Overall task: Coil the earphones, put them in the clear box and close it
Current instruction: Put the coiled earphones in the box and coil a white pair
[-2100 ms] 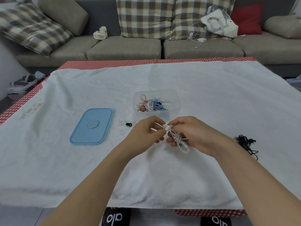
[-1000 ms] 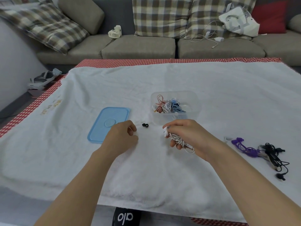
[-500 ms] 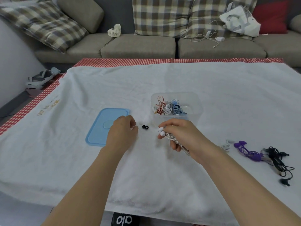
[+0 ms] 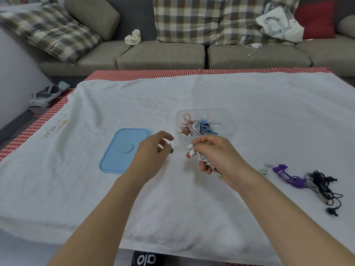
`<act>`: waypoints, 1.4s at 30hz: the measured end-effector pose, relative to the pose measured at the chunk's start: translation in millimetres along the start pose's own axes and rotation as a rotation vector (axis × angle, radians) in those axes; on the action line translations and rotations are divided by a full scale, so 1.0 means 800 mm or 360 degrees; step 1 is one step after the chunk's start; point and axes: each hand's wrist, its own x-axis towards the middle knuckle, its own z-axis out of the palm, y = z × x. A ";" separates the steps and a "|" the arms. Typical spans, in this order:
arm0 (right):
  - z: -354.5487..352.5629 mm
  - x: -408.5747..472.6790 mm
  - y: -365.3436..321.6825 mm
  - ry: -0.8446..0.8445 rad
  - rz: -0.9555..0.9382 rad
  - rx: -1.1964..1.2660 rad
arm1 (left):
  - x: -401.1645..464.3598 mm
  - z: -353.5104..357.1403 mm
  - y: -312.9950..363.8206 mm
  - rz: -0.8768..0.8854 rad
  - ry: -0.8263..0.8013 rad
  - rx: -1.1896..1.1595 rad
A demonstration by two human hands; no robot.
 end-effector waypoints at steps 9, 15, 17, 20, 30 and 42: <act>-0.006 -0.007 -0.002 0.0087 -0.0164 -0.0047 | -0.019 0.010 0.042 0.0048 -0.0165 -0.0382; -0.014 -0.010 -0.001 0.0134 -0.0258 -0.0126 | -0.023 0.011 0.050 0.0060 -0.0195 -0.0486; -0.016 -0.010 -0.001 0.0140 -0.0274 -0.0143 | -0.024 0.011 0.051 0.0068 -0.0208 -0.0512; -0.019 -0.012 0.000 0.0146 -0.0293 -0.0157 | -0.026 0.011 0.054 0.0077 -0.0231 -0.0534; -0.021 -0.014 0.000 0.0150 -0.0294 -0.0215 | -0.029 0.014 0.058 0.0159 -0.0212 -0.0424; -0.031 -0.016 -0.008 0.0051 0.0000 0.0011 | -0.031 0.006 0.062 0.0304 -0.0282 -0.0425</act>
